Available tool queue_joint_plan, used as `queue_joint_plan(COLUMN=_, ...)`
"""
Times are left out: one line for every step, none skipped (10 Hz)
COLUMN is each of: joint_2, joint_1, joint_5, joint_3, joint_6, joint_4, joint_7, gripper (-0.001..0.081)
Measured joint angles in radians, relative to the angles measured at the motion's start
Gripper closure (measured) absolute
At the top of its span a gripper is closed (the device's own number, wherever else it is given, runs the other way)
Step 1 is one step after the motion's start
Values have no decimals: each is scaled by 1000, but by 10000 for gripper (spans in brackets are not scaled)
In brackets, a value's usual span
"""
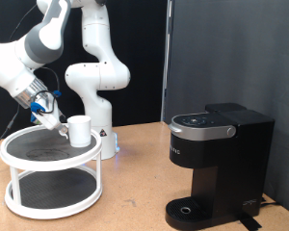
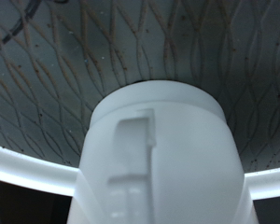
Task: Make a cup of coffee with the keurig machine
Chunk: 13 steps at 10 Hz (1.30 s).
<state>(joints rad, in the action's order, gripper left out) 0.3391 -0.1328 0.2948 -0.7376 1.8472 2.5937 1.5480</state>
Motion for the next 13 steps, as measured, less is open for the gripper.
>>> queue_joint_plan(joint_2=0, joint_1=1, joint_5=4, joint_3=0, joint_6=6, joint_4=5, joint_7=-5, gripper=71)
queue_joint_plan(joint_2=0, joint_1=1, joint_5=9, joint_3=0, joint_6=11, joint_4=10, joint_7=-10, gripper=71)
queue_joint_plan(joint_2=0, joint_1=1, joint_5=13, joint_3=0, joint_6=13, joint_4=12, joint_7=-14, gripper=81)
queue_joint_plan(joint_2=0, joint_1=1, joint_5=16, joint_3=0, joint_6=14, joint_4=13, joint_7=-15, gripper=240)
queue_joint_plan(joint_2=0, joint_1=1, joint_5=18, joint_3=0, joint_6=17, joint_4=14, joint_7=-16, gripper=240)
queue_joint_plan(joint_2=0, joint_1=1, joint_5=19, joint_3=0, joint_6=19, joint_4=15, joint_7=-16, gripper=415)
queue_joint_plan(joint_2=0, joint_1=1, joint_5=20, joint_3=0, joint_6=23, joint_4=17, joint_7=-16, gripper=415)
queue_joint_plan(joint_2=0, joint_1=1, joint_5=20, joint_3=0, joint_6=31, joint_4=20, joint_7=-16, gripper=627)
queue_joint_plan(joint_2=0, joint_1=1, joint_5=20, joint_3=0, joint_6=42, joint_4=23, joint_7=-16, gripper=744)
queue_joint_plan(joint_2=0, joint_1=1, joint_5=20, joint_3=0, joint_6=49, joint_4=26, joint_7=-16, gripper=744)
queue_joint_plan(joint_2=0, joint_1=1, joint_5=20, joint_3=0, joint_6=52, joint_4=28, joint_7=-16, gripper=791)
queue_joint_plan(joint_2=0, joint_1=0, joint_5=20, joint_3=0, joint_6=53, joint_4=28, joint_7=-16, gripper=791)
queue_joint_plan(joint_2=0, joint_1=-1, joint_5=20, joint_3=-1, joint_6=44, joint_4=26, joint_7=-16, gripper=802)
